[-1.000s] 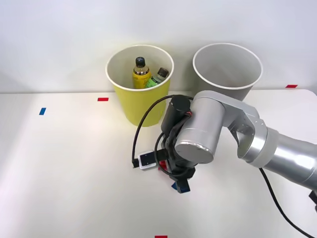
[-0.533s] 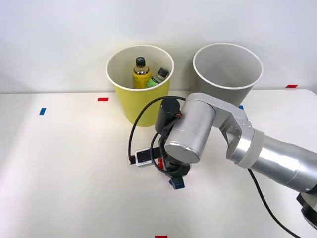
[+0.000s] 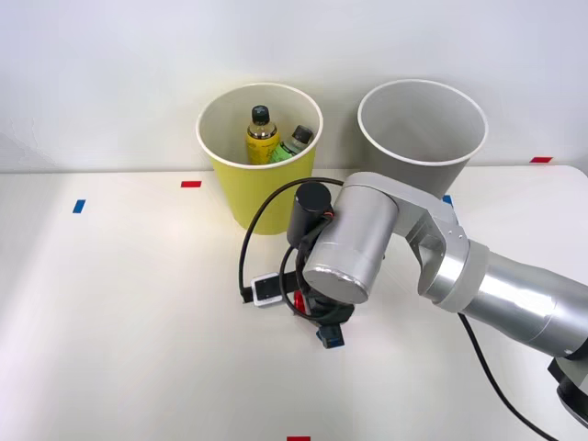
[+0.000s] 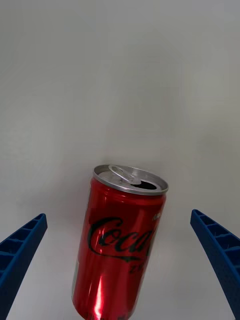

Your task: Put cans in the gray bin, plastic bottles in the light green bin

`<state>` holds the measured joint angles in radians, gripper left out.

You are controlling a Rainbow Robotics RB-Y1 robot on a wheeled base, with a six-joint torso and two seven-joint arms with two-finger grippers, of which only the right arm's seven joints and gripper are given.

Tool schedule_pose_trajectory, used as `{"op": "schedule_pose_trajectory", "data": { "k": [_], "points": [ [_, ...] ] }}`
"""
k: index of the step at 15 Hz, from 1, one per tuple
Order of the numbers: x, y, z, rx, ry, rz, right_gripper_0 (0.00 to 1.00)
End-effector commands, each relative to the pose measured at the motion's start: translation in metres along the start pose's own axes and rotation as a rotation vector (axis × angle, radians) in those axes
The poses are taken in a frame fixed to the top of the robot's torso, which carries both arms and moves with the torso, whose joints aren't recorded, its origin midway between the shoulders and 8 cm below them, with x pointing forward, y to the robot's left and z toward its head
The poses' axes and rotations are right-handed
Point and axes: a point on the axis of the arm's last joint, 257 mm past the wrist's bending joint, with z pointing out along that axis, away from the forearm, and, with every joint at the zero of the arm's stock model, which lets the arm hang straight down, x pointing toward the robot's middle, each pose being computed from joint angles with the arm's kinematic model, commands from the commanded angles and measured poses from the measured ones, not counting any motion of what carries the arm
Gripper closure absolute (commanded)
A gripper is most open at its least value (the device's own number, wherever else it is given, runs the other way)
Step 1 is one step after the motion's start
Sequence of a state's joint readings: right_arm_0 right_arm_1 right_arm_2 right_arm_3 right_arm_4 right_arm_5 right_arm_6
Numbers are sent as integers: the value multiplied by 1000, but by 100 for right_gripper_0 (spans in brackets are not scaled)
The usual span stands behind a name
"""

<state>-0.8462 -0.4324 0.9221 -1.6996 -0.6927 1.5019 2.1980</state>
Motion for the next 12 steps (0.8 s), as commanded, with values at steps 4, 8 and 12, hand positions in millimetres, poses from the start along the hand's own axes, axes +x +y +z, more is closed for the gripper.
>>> {"op": "schedule_pose_trajectory", "data": {
  "k": [4,8,12],
  "points": [
    [-5,2,6,21,8,8,1],
    [-6,0,17,6,28,41,0],
    [-6,-4,17,17,30,44,13]
  ]
}}
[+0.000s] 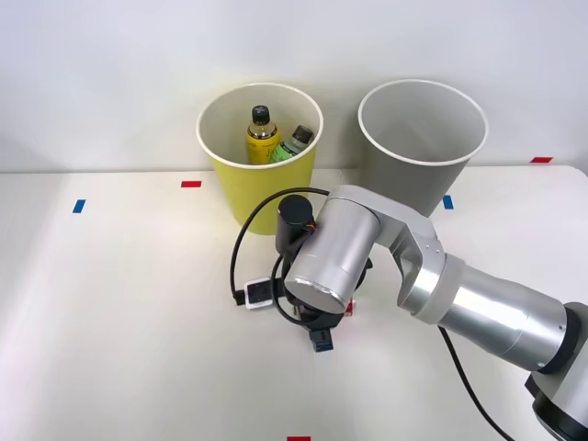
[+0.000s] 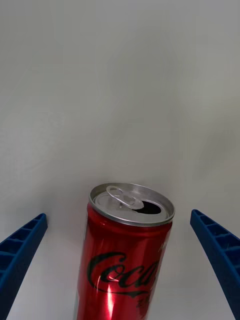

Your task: Put cans in the gray bin, plastic bottles in the light green bin

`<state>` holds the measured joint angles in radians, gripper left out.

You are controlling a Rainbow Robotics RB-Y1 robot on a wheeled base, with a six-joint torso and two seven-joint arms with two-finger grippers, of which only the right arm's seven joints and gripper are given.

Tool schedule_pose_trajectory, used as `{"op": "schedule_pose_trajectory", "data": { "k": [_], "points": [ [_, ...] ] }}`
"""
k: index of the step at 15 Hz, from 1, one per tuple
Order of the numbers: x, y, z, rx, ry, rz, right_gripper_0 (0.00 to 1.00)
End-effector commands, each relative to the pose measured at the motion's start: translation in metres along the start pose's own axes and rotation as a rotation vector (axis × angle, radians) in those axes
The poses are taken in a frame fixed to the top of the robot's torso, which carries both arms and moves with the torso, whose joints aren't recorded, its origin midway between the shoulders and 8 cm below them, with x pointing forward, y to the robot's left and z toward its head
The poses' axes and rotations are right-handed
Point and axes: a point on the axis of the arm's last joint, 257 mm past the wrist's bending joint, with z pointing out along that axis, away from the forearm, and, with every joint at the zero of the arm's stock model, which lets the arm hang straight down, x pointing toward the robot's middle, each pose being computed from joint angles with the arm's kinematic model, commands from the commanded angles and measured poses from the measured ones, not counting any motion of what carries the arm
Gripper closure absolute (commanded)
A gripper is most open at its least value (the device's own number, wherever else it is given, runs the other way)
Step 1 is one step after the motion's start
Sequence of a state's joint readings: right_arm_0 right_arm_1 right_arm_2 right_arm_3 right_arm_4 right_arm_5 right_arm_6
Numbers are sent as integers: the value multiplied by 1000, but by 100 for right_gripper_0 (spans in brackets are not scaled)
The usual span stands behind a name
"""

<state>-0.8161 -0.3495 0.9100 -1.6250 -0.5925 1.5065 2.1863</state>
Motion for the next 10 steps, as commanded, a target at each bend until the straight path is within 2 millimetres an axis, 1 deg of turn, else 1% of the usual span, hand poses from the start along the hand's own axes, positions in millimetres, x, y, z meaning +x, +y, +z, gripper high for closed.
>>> {"op": "schedule_pose_trajectory", "data": {
  "k": [1,2,4,5,9,10],
  "points": [
    [1,-2,-1,4,-1,4,43],
    [0,-3,-1,5,-4,5,63],
    [2,-5,-2,8,-3,11,93],
    [2,-6,-3,10,-3,14,96],
    [6,-7,-3,11,1,17,99],
    [10,-8,-3,9,3,25,100]
  ]
}}
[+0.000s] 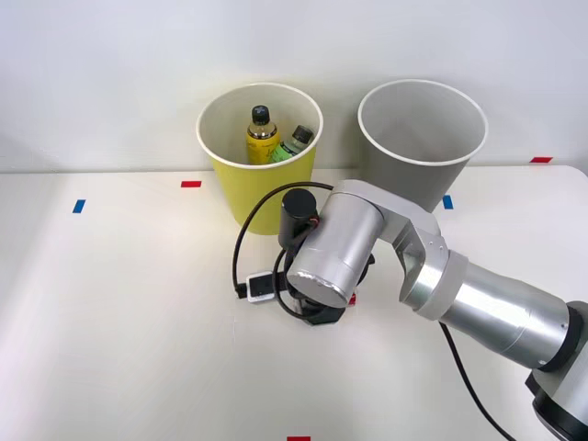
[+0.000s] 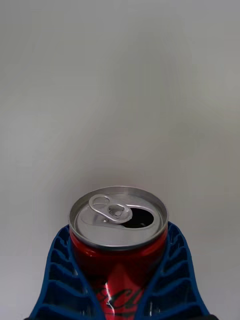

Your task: Put cans in the gray bin, plastic bottles in the light green bin

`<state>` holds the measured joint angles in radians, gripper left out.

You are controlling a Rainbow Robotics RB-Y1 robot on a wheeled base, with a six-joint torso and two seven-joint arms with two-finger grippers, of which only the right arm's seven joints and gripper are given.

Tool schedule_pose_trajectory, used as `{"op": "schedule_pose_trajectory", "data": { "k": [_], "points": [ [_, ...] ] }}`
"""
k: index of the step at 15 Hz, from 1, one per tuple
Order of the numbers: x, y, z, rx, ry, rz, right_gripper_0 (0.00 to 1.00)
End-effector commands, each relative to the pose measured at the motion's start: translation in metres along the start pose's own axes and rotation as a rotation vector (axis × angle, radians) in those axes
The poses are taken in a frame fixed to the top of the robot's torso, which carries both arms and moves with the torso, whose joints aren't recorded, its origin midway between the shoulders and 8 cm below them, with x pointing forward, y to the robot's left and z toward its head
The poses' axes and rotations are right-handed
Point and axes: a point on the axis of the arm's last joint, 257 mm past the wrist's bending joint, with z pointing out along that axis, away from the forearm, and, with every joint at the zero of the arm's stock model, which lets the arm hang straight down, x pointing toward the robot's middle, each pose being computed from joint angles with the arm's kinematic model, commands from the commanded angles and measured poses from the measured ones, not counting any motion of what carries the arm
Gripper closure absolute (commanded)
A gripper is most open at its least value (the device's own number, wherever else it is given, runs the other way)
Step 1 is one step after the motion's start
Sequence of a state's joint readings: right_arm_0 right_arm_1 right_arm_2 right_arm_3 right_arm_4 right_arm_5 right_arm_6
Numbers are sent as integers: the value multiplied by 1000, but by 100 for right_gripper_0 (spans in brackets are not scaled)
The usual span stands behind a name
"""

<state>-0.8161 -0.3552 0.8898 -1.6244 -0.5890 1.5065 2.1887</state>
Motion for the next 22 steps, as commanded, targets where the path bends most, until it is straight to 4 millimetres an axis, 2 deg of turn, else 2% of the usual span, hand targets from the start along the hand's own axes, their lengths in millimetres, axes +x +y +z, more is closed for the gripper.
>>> {"op": "schedule_pose_trajectory", "data": {
  "k": [1,3,9,14,16,19,22],
  "points": [
    [7,0,-2,-12,-9,26,100],
    [11,-1,-10,-26,-67,81,100],
    [23,-9,-55,64,-234,245,100],
    [58,-27,-91,199,-390,458,100],
    [74,-25,-105,239,-441,573,100],
    [84,-23,-130,301,-545,746,100],
    [91,-14,-163,356,-629,868,100]
  ]
}}
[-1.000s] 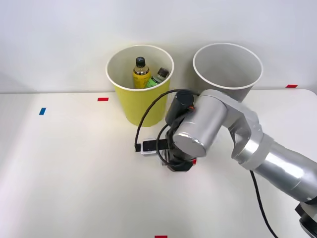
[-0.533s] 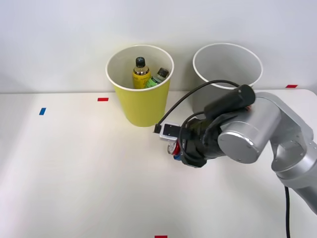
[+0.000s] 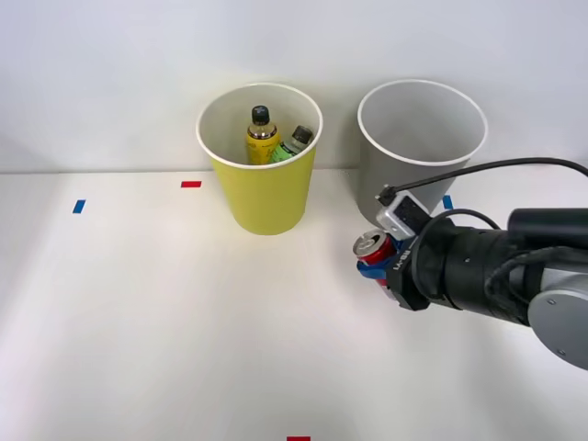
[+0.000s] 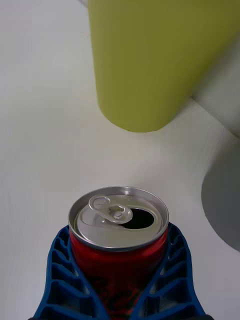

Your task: Put cans in the gray bin, plastic bottles in the light green bin

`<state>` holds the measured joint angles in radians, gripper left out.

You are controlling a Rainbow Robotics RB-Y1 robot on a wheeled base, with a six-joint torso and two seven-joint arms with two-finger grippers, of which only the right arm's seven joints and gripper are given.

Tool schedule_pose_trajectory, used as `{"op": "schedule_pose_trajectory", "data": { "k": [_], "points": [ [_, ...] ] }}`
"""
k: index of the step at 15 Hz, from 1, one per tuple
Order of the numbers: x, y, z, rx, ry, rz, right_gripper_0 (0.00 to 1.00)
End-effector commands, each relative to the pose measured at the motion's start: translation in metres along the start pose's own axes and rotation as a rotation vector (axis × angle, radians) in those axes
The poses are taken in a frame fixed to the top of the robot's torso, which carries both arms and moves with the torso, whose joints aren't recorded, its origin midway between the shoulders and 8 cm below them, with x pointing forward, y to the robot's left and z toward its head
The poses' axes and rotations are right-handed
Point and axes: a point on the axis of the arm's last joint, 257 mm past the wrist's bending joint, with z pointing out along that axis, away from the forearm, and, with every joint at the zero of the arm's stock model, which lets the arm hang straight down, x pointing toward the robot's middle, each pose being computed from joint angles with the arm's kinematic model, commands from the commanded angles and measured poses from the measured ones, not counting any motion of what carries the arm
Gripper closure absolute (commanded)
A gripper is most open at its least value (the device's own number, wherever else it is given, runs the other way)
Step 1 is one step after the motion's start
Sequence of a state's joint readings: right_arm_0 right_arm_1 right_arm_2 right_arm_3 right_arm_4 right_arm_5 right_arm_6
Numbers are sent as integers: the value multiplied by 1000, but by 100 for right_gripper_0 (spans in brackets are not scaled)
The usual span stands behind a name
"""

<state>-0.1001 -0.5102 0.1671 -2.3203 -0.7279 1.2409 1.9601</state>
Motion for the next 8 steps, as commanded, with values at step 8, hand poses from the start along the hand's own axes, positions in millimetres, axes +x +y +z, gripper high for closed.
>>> {"op": "schedule_pose_trajectory", "data": {
  "k": [8],
  "points": [
    [-82,-41,-73,113,-456,319,100]
  ]
}}
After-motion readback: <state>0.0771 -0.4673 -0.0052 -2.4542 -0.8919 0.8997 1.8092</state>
